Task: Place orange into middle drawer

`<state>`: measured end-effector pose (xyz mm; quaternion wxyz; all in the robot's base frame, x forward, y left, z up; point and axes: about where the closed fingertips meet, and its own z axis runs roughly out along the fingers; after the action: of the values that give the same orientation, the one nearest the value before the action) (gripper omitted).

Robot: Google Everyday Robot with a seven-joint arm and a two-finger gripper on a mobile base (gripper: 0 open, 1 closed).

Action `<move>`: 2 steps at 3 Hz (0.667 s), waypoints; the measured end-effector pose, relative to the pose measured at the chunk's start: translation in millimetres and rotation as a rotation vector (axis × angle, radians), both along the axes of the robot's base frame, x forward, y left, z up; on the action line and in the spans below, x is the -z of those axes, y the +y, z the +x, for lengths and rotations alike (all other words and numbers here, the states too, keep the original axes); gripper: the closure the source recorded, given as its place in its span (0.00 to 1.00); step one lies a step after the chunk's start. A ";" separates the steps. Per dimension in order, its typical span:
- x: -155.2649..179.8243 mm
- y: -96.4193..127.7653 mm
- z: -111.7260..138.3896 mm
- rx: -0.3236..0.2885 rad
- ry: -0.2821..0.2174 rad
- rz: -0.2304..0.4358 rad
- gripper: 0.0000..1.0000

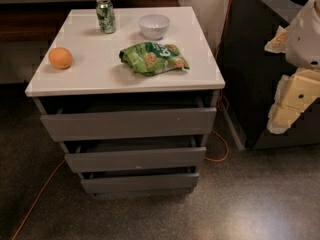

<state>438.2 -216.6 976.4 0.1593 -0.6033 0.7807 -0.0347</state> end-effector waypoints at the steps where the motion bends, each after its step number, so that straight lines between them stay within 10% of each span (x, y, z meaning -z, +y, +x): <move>1: 1.9 1.2 0.1 -0.001 -0.003 0.003 0.00; 2: 16.9 10.4 -0.1 -0.012 -0.019 0.029 0.00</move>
Offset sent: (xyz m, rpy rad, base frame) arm 0.0005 0.0216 -0.0422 0.0645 -0.0247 0.0277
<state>438.1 -206.2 959.5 0.1758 -0.6054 0.7758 -0.0283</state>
